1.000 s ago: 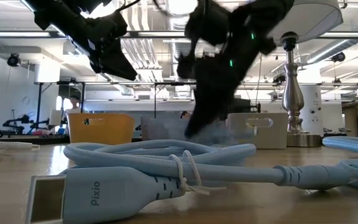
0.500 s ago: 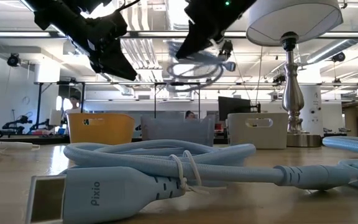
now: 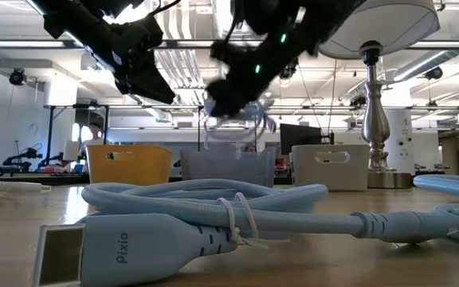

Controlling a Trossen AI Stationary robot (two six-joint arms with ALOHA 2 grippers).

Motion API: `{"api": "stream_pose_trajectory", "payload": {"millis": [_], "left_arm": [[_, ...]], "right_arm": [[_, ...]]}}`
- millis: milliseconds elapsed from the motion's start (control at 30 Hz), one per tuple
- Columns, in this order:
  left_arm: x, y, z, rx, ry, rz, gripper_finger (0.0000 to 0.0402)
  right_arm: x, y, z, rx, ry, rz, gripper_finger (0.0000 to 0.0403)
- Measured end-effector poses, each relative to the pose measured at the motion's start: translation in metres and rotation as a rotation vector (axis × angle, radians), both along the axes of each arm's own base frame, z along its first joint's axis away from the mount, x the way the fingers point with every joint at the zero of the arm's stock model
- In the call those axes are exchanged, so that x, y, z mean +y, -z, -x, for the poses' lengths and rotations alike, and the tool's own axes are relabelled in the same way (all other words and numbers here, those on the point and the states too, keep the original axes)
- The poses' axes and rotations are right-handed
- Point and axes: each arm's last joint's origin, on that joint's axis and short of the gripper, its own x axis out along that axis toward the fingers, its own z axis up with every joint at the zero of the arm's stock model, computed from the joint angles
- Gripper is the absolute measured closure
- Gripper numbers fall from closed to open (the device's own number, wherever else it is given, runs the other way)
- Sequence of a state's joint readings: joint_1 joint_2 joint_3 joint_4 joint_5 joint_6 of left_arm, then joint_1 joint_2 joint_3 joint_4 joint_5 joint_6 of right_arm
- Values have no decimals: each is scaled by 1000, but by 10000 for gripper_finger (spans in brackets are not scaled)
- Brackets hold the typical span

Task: Pick & Place USB Port
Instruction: Put the top blue charger cable into the black bin

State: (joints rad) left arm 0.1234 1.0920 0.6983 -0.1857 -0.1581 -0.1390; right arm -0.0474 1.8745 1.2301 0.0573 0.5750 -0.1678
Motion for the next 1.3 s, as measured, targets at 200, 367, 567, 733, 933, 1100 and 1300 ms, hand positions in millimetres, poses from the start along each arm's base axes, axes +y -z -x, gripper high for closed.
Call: {"api": "stream_pose_trajectory", "payload": {"millis": [200, 367, 567, 733, 933, 1100, 1300], "left_arm": [[0, 0, 0, 1, 0, 0, 250], [0, 0, 0, 6, 0, 0, 250], [0, 1, 0, 8, 0, 1, 250], [0, 1, 0, 8, 0, 1, 250], [0, 1, 0, 9, 0, 1, 250], [0, 1, 0, 9, 0, 1, 250], [0, 1, 0, 9, 0, 1, 250]], "right_arm": [[-24, 28, -13, -13, 38, 38, 386], [-33, 34, -21, -8, 18, 100, 379], [-44, 32, -19, -16, 48, 93, 378], [-54, 35, -16, -40, 75, 4, 376], [-64, 41, -12, -36, 61, -104, 356], [-66, 41, -11, -29, 68, -107, 333], [-64, 43, -10, -13, 73, -120, 304]]}}
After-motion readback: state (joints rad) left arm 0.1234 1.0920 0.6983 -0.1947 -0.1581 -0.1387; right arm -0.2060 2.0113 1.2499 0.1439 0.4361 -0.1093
